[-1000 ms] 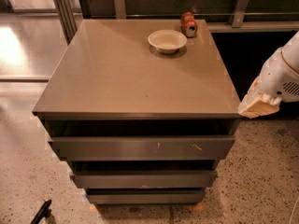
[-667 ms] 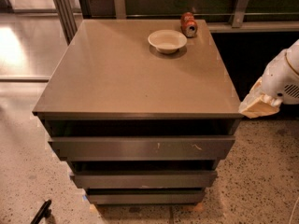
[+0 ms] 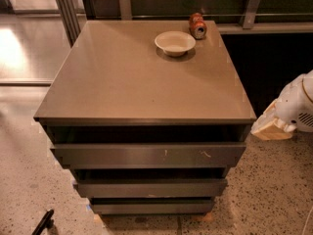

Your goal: Open middle drawer

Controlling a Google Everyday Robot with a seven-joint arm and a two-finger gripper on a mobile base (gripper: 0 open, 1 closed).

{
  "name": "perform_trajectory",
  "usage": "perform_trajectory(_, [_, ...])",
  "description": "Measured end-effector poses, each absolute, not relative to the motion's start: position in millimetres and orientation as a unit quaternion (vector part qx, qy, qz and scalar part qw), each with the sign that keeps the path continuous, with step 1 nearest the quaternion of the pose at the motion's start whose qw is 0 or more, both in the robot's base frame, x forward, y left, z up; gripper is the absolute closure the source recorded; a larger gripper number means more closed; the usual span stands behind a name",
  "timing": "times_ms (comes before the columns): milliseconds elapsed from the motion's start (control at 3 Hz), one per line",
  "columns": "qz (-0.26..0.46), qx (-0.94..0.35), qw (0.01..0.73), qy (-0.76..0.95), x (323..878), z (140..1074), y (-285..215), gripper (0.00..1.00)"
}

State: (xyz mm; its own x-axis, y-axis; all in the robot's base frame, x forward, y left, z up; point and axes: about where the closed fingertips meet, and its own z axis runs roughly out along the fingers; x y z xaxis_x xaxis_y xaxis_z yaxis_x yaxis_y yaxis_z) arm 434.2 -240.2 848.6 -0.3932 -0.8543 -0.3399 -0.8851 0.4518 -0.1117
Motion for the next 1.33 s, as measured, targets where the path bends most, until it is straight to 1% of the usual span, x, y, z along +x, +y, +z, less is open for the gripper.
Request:
perform_trajectory(333, [0.065,-0.518,0.155,0.838,409.3,796.8,-242.1,1.00])
perform_trajectory(667, [0.071,-0.518,0.155,0.839,407.7,792.0,-241.1,1.00])
perform_trajectory(1333, [0.127,-0.512,0.143,0.837,390.7,743.3,-229.4,1.00])
